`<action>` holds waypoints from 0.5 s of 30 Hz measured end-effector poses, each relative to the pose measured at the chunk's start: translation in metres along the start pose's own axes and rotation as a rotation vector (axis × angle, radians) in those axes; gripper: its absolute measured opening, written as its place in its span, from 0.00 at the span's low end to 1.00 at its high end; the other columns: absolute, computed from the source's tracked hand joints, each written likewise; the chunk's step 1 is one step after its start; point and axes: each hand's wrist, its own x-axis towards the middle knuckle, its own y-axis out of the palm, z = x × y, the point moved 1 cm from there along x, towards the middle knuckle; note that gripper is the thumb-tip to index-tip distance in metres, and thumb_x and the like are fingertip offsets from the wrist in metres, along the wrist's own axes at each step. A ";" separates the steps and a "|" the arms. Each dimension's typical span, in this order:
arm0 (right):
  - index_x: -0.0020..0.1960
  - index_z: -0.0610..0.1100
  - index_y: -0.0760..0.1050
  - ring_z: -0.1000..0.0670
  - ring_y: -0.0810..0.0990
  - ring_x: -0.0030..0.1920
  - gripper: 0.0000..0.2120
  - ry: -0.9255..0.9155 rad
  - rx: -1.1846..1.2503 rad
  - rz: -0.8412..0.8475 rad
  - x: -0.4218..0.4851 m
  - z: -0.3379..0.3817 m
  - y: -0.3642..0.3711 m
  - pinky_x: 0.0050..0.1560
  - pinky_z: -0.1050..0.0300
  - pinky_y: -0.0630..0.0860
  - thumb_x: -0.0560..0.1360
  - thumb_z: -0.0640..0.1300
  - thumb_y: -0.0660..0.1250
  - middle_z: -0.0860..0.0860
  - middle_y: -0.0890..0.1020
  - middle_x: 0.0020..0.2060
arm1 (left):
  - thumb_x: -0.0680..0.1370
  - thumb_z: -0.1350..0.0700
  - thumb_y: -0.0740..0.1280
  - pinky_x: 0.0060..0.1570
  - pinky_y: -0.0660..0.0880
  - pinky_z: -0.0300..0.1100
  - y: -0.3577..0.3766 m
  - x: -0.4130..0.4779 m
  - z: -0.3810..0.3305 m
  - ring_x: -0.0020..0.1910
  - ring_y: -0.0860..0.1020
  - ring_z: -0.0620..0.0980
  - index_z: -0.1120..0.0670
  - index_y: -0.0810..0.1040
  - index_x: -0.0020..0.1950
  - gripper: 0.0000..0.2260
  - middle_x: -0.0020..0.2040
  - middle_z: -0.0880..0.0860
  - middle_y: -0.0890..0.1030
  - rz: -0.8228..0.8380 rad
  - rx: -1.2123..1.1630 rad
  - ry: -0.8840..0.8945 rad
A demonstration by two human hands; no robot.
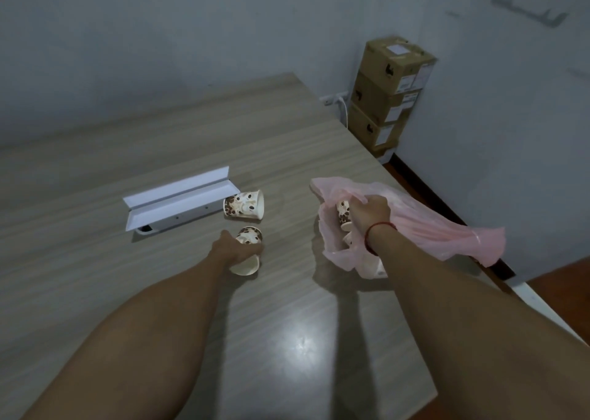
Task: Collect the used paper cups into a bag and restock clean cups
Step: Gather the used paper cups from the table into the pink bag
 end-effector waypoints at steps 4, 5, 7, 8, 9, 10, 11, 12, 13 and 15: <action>0.61 0.34 0.75 0.44 0.76 0.47 0.16 -0.014 0.079 -0.019 -0.006 0.008 -0.019 0.26 0.68 0.69 0.79 0.42 0.59 0.39 0.80 0.53 | 0.64 0.43 0.75 0.48 0.82 0.52 -0.002 -0.022 -0.048 0.52 0.81 0.58 0.60 0.74 0.62 0.33 0.57 0.59 0.80 0.123 -0.285 0.141; 0.61 0.34 0.75 0.43 0.77 0.49 0.16 -0.020 0.111 -0.024 -0.006 0.009 -0.024 0.26 0.68 0.67 0.79 0.42 0.59 0.38 0.80 0.55 | 0.65 0.44 0.75 0.44 0.82 0.51 -0.003 -0.032 -0.063 0.53 0.81 0.58 0.59 0.73 0.64 0.32 0.58 0.59 0.79 0.175 -0.340 0.169; 0.61 0.33 0.75 0.40 0.79 0.56 0.16 -0.024 0.147 -0.041 -0.006 0.010 -0.037 0.38 0.66 0.70 0.78 0.42 0.60 0.38 0.80 0.58 | 0.64 0.45 0.76 0.41 0.81 0.47 -0.001 -0.049 -0.095 0.55 0.80 0.57 0.58 0.72 0.65 0.34 0.59 0.58 0.78 0.291 -0.378 0.250; 0.60 0.33 0.76 0.41 0.79 0.56 0.16 -0.023 0.176 -0.053 -0.007 0.011 -0.044 0.43 0.63 0.70 0.77 0.42 0.60 0.38 0.80 0.57 | 0.63 0.46 0.76 0.40 0.81 0.45 0.002 -0.056 -0.108 0.53 0.81 0.56 0.58 0.74 0.63 0.33 0.58 0.58 0.79 0.318 -0.377 0.287; 0.59 0.33 0.77 0.42 0.79 0.55 0.16 -0.020 0.216 -0.068 -0.007 0.012 -0.053 0.45 0.59 0.70 0.77 0.42 0.61 0.38 0.81 0.56 | 0.62 0.47 0.77 0.39 0.81 0.44 0.005 -0.065 -0.122 0.51 0.81 0.54 0.58 0.77 0.61 0.31 0.55 0.57 0.81 0.322 -0.377 0.309; 0.58 0.33 0.77 0.43 0.79 0.53 0.16 -0.018 0.242 -0.083 -0.006 0.012 -0.061 0.47 0.58 0.71 0.76 0.42 0.61 0.39 0.81 0.56 | 0.61 0.48 0.78 0.39 0.81 0.43 0.010 -0.071 -0.135 0.48 0.82 0.52 0.59 0.79 0.58 0.29 0.51 0.56 0.82 0.323 -0.374 0.328; 0.59 0.34 0.77 0.44 0.79 0.53 0.16 -0.014 0.257 -0.088 -0.006 0.012 -0.070 0.48 0.58 0.71 0.76 0.42 0.62 0.39 0.81 0.56 | 0.59 0.49 0.79 0.40 0.81 0.43 0.016 -0.077 -0.147 0.45 0.82 0.52 0.60 0.80 0.56 0.29 0.47 0.55 0.82 0.331 -0.359 0.344; 0.60 0.35 0.77 0.44 0.79 0.52 0.16 -0.013 0.267 -0.095 -0.004 0.011 -0.079 0.47 0.58 0.71 0.76 0.42 0.62 0.40 0.81 0.57 | 0.56 0.48 0.80 0.43 0.82 0.44 0.022 -0.083 -0.158 0.44 0.82 0.52 0.60 0.81 0.54 0.30 0.46 0.55 0.83 0.336 -0.342 0.357; 0.59 0.35 0.78 0.45 0.79 0.51 0.16 -0.018 0.273 -0.107 -0.003 0.010 -0.090 0.47 0.59 0.70 0.76 0.43 0.62 0.40 0.81 0.57 | 0.52 0.47 0.81 0.45 0.82 0.47 0.029 -0.090 -0.169 0.45 0.83 0.53 0.60 0.82 0.52 0.32 0.47 0.56 0.84 0.351 -0.325 0.362; 0.57 0.36 0.80 0.44 0.79 0.49 0.15 -0.020 0.280 -0.129 0.000 0.006 -0.105 0.46 0.59 0.69 0.75 0.43 0.63 0.41 0.82 0.54 | 0.52 0.48 0.81 0.49 0.82 0.51 0.046 -0.099 -0.186 0.47 0.84 0.56 0.61 0.82 0.52 0.32 0.49 0.57 0.84 0.385 -0.320 0.377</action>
